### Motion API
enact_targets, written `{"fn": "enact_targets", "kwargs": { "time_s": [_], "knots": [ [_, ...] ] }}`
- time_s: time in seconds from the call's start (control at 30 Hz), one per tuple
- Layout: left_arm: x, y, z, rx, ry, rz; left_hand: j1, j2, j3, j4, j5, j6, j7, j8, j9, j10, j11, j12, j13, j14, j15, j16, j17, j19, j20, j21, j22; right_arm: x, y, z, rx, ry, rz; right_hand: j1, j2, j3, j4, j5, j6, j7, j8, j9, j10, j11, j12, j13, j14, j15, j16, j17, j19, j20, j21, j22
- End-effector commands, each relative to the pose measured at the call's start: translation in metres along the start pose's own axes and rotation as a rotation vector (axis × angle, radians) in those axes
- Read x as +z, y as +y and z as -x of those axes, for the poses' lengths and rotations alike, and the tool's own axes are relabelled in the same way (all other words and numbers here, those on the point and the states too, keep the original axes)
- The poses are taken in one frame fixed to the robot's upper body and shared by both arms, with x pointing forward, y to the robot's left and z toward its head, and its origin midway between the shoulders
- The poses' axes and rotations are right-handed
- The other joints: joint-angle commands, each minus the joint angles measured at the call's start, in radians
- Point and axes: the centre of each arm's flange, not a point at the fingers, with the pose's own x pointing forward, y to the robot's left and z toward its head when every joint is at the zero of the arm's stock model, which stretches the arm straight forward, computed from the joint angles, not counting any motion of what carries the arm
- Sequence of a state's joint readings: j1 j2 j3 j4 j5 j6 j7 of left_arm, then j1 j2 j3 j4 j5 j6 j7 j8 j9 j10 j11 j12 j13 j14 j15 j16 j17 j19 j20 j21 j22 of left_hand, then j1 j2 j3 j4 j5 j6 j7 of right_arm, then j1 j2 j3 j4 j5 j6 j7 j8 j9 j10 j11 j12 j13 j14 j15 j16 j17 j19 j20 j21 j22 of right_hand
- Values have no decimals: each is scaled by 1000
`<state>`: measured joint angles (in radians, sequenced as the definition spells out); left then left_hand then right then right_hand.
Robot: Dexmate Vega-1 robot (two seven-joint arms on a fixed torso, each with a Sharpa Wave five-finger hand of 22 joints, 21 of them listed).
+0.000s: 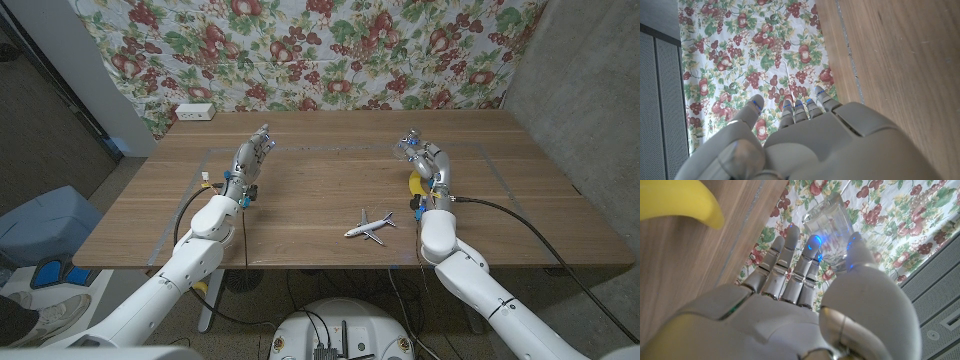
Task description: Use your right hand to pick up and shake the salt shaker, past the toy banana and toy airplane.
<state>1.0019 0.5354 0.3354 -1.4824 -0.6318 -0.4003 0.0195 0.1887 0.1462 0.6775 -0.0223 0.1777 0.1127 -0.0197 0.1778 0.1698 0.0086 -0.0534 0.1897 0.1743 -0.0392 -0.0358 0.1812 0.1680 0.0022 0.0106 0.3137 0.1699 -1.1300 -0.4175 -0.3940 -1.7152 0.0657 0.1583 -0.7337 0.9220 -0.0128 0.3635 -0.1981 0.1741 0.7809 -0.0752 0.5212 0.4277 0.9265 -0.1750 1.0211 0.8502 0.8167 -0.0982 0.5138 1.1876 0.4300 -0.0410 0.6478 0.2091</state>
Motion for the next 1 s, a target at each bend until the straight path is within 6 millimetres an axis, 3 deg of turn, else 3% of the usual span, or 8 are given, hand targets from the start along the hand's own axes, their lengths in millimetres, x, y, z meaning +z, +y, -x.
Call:
{"fn": "enact_targets", "kwargs": {
  "time_s": [0.03, 0.63, 1.0],
  "knots": [
    [2, -1, 2, -5, -3, -1, -3, 37, 2, -7, 4, 8, 2, 3, 4, 5, -3, 1, 2, 5, -9, 0, 3, 10, 2, -4, 5, 1, -2, 3, 19, -12, 0, 105, 108, 35, 38, 7, 247, 65, 18, 28, 1, -1, 10, 0, 12, -125, -1, 3, -4, -13, 10, 2],
    [1, 2, 8, -3, 0, 0, -3, 36, 2, -7, 4, 9, 1, 3, 4, 5, -2, 1, 2, 5, -10, 0, 3, 11, 3, -10, 5, 8, 4, -3, 263, 39, 143, 109, 106, 35, 36, 6, 249, 62, 16, 26, 1, 4, 11, -2, 11, -125, -7, 6, -7, -10, 19, 1],
    [0, 4, 4, -5, 3, 2, -4, 37, 2, -6, 4, 9, 1, 3, 4, 5, -2, 1, 2, 5, -10, 0, 3, 12, 4, -13, 5, 10, 7, -8, 317, 73, 179, 109, 105, 34, 37, 6, 254, 63, 16, 24, 1, 5, 12, -4, 12, -124, -11, 7, -8, -7, 26, 0]
  ]
}}
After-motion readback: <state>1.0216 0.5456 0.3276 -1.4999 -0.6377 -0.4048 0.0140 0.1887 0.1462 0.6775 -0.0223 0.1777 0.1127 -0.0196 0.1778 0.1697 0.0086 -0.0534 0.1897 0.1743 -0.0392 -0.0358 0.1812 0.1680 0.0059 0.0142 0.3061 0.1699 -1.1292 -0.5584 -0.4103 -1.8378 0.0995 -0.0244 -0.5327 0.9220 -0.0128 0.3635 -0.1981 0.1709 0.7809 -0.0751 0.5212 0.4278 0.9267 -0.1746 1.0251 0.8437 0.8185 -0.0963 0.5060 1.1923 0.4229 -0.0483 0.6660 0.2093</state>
